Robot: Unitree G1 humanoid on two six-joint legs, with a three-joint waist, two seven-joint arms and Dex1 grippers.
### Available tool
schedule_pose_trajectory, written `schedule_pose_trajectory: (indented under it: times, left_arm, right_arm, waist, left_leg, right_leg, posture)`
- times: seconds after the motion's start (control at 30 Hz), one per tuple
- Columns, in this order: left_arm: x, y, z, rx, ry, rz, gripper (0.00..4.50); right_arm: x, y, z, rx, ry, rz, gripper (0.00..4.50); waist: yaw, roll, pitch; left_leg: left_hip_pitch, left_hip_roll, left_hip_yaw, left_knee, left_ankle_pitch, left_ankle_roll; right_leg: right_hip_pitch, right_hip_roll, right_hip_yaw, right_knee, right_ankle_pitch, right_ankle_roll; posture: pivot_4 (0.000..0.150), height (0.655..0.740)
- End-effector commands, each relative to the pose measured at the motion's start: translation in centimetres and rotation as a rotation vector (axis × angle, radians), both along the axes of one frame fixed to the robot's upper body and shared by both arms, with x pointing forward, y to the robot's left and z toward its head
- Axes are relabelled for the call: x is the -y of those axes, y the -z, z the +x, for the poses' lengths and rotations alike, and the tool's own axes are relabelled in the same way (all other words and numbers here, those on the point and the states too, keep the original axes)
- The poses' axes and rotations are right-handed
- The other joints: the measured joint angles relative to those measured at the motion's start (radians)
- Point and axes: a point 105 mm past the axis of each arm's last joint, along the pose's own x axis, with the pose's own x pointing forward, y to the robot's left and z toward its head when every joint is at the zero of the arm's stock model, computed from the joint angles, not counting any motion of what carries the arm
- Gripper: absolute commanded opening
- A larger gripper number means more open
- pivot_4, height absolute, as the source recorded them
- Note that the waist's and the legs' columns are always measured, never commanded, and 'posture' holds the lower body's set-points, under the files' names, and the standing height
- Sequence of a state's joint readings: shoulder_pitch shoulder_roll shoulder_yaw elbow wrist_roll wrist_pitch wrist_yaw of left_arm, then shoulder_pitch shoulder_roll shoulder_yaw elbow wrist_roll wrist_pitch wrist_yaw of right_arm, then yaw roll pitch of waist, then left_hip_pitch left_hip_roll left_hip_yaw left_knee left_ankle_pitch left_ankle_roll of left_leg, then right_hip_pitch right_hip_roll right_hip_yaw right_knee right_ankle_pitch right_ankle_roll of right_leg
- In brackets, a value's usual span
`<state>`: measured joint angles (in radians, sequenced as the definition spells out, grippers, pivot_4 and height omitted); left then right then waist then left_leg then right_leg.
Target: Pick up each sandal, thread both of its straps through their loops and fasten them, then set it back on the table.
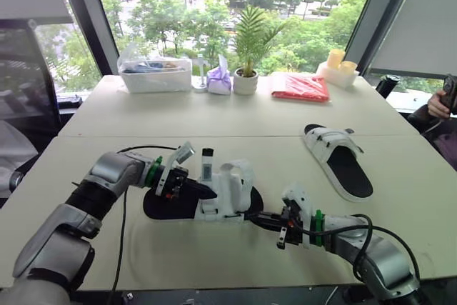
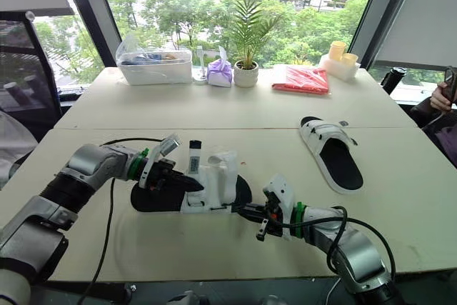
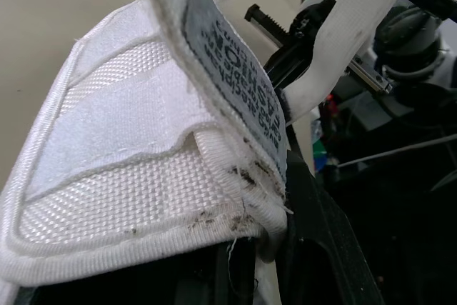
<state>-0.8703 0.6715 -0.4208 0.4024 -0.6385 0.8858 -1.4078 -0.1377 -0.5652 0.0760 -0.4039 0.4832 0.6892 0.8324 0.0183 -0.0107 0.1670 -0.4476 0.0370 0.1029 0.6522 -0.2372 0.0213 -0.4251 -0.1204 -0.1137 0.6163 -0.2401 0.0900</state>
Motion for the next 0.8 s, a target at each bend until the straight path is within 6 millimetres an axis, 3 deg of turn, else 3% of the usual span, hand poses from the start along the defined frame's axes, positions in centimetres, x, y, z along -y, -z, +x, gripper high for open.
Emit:
schedule_pose_trajectory:
  times: [0.03,0.2,0.3,0.5,0.53,0.63,0.8]
  left_arm:
    - [0.7,-0.9,0.4,0.007,0.033,-0.039,0.03]
    - [1.6,-0.2,1.1,-0.016,0.039,-0.041,0.03]
    - [1.9,0.4,1.5,-0.019,0.041,-0.032,1.20]
    - [1.3,1.5,2.5,0.082,0.033,0.062,4.24]
    - [0.9,1.3,2.6,0.116,0.029,0.083,4.47]
    - [-0.3,0.4,1.8,0.226,0.051,0.136,4.47]
    - [-2.7,-0.8,-1.5,0.379,0.083,0.234,4.47]
  right_arm:
    - [1.5,-3.1,-0.8,0.044,-0.010,0.031,0.00]
    - [3.3,-4.7,-1.4,0.037,0.010,0.031,0.00]
    - [3.7,-4.8,-1.5,0.035,0.025,0.019,0.00]
    - [3.4,-3.7,-1.4,0.017,0.028,-0.005,0.00]
    - [3.3,-3.6,-1.3,0.015,0.028,-0.005,0.00]
    - [3.4,-3.2,-1.2,0.008,0.029,-0.010,0.00]
    - [2.9,-2.5,-0.4,0.013,0.021,-0.013,0.00]
  waist:
    - [0.003,0.000,0.000]
    - [0.019,0.000,0.000]
    - [0.022,0.000,0.000]
    - [0.020,0.000,0.000]
    - [0.022,0.000,0.000]
    - [0.015,0.000,0.000]
    - [-0.007,0.000,0.001]
  left_leg:
    - [0.000,0.000,0.000,0.001,0.000,0.001]
    - [-0.001,-0.002,0.000,0.003,-0.001,0.002]
    - [-0.002,-0.002,0.000,0.006,-0.002,0.004]
    - [-0.004,-0.001,0.000,0.011,-0.003,0.006]
    - [-0.004,-0.001,0.000,0.012,-0.003,0.006]
    - [-0.004,-0.001,-0.001,0.013,-0.003,0.006]
    - [-0.002,0.004,0.000,0.013,-0.003,0.006]
  right_leg:
    - [0.000,0.000,0.000,0.000,0.000,0.000]
    - [0.001,0.000,0.000,0.001,0.000,0.000]
    - [0.001,0.000,0.000,0.003,0.000,0.000]
    - [0.001,0.000,0.000,0.004,0.000,0.000]
    - [0.001,0.000,0.000,0.004,0.000,0.000]
    - [0.001,0.000,0.000,0.006,0.000,0.000]
    - [-0.001,0.000,0.001,0.011,0.000,0.000]
  posture:
    - [0.150,0.7400]
    - [0.150,0.7400]
    - [0.150,0.7400]
    - [0.150,0.7400]
    - [0.150,0.7400]
    - [0.150,0.7400]
    - [0.150,0.7400]
